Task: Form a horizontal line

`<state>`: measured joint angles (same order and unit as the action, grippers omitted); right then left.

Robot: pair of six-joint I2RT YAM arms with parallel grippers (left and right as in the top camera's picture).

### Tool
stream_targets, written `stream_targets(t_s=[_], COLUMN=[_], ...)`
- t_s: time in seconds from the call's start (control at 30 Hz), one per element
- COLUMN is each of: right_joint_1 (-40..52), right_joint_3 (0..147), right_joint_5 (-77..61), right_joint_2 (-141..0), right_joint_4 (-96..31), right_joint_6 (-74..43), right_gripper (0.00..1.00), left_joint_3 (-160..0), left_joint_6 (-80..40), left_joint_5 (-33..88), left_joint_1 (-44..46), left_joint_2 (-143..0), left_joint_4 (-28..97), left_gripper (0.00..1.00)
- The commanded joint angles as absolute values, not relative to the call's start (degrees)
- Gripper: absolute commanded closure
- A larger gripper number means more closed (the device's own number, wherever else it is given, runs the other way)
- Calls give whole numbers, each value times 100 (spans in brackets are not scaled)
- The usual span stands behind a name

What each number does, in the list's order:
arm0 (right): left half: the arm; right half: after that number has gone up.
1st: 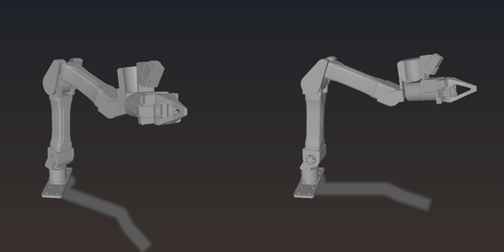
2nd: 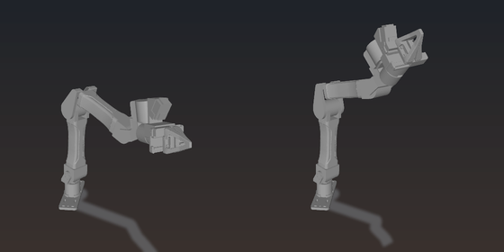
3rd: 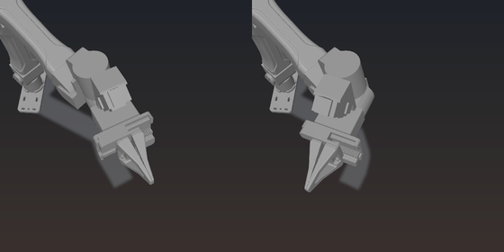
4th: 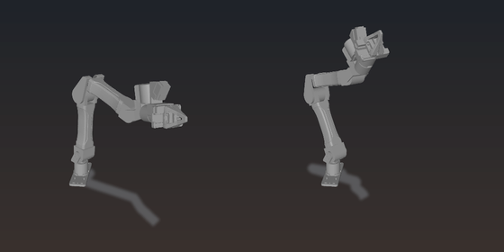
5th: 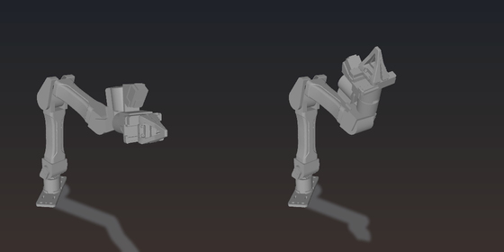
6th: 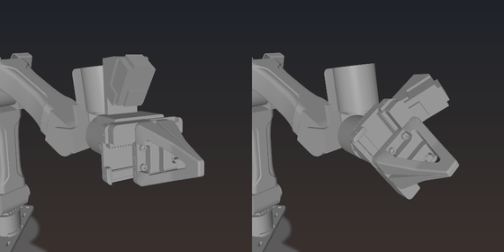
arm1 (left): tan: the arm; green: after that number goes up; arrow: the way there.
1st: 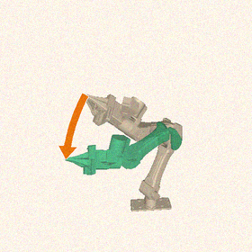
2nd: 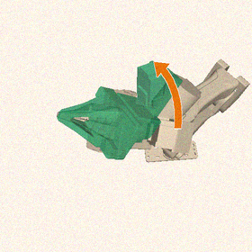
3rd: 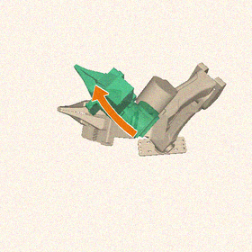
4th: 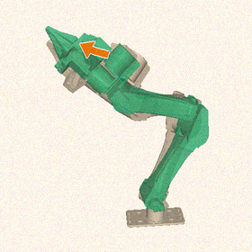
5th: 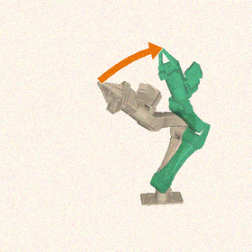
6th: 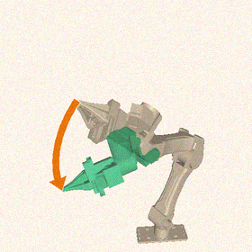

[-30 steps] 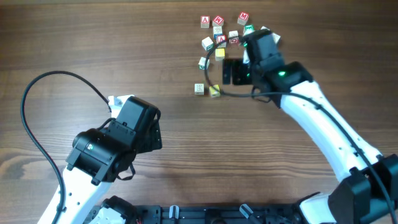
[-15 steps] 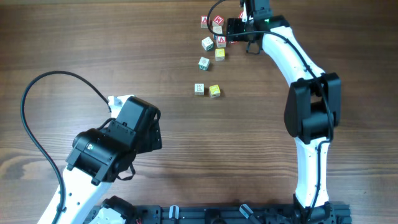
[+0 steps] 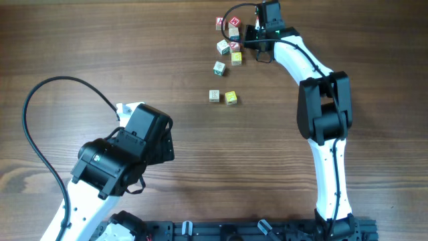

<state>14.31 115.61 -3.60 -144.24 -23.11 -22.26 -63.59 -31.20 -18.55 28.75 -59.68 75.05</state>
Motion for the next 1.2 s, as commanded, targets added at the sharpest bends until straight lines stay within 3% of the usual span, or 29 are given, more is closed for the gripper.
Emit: stream_targets(t_s=[0.0,0.1,0.17,0.5,0.7,0.83,1.17], right_joint_1=[1422,1415,1406,1406,1406,1409,1559], right_joint_3=[11603,11605,11607,11603,11310,10186,6731], right_joint_5=[-307,-305,-307,-220,-217,-255,-1133], right_joint_2=[-14643,-14586,-14337,-11308,-10853,-10853,-10853], right_joint_4=[-2362,-2403,-2628,-5227,-6799,-6335,-2521], right_joint_6=[-2265,-2211,-2110,-1645,-1649,-1695,-1627], right_gripper=[72,87,90,92,93,93,91], left_joint_3=[-6359,-6359,-6359,-6359,-6359,-6359,-6359], left_joint_6=[-3179,-3179,-3179,-3179,-3179,-3179,-3179], left_joint_5=[-1850,-1850,-1850,-1850,-1850,-1848,-1850], left_joint_1=[2853,2853,2853,2853,2853,2853,2853], left_joint_2=[-5959,-5959,-5959,-5959,-5959,-5959,-5959], left_joint_4=[7509,7509,7507,7507,7507,7507,7507], left_gripper=[0,0,0,0,0,0,0])
